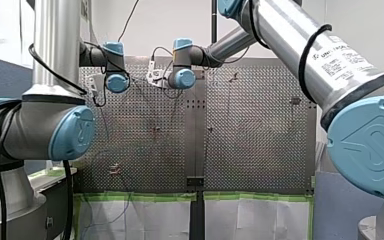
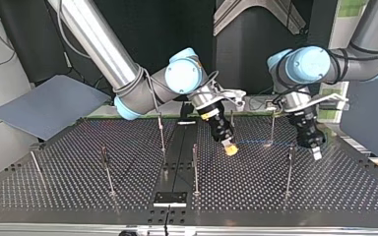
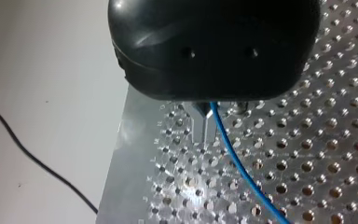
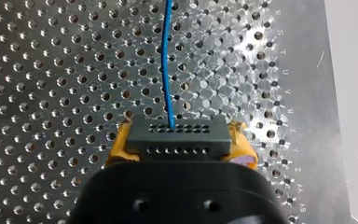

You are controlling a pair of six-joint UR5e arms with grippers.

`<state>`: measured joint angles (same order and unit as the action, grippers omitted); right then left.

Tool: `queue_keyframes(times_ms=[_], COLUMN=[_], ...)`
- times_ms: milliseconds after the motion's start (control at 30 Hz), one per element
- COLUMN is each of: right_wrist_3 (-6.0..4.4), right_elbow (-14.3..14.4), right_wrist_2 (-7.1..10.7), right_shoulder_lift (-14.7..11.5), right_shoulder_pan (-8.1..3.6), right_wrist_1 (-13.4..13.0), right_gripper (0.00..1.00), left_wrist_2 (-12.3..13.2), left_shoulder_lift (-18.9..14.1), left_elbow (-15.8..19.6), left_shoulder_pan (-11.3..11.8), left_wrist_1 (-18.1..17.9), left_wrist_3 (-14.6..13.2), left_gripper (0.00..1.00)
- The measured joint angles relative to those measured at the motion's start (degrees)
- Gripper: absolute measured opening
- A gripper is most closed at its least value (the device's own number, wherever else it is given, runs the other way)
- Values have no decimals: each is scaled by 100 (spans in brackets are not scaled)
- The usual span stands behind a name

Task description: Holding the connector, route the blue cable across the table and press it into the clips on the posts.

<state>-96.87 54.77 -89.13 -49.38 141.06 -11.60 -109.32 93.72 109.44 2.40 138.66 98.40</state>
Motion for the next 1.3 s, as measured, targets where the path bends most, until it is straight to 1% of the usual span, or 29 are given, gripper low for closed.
queue_keyframes(times_ms=[167, 300, 600, 700, 833, 967, 1067, 1200, 1233, 1267, 1300], right_wrist_3=[0, 0, -5, -3, -1, 0, 1, 5, 5, 5, 6], right_elbow=[-61, -122, -150, -151, -148, -148, -147, -149, -149, -149, -149], right_wrist_2=[0, -1, -46, -97, -170, -239, -252, -253, -252, -251, -250], right_shoulder_lift=[1, 7, 23, 30, 35, 42, 48, 60, 65, 67, 69], right_shoulder_pan=[-28, -46, -99, -119, -143, -163, -168, -164, -164, -165, -166], right_wrist_1=[20, 29, 33, 38, 65, 85, 84, 80, 80, 81, 82], right_gripper=[0, 0, 0, 0, 0, 0, 0, 0, 0, 0, 0], left_wrist_2=[248, 448, 901, 1030, 1065, 1064, 1003, 910, 901, 891, 869], left_shoulder_lift=[50, 200, 629, 695, 740, 879, 952, 975, 975, 975, 975], left_elbow=[-20, -105, -295, -319, -351, -441, -468, -476, -476, -476, -476], left_shoulder_pan=[232, 392, 452, 464, 506, 577, 605, 622, 619, 614, 607], left_wrist_1=[-41, -66, -324, -360, -348, -210, -126, -58, -47, -33, -6], left_wrist_3=[120, 155, 387, 433, 447, 418, 426, 525, 551, 577, 615], left_gripper=[0, 0, 0, 0, 0, 0, 0, 0, 15, 27, 27])
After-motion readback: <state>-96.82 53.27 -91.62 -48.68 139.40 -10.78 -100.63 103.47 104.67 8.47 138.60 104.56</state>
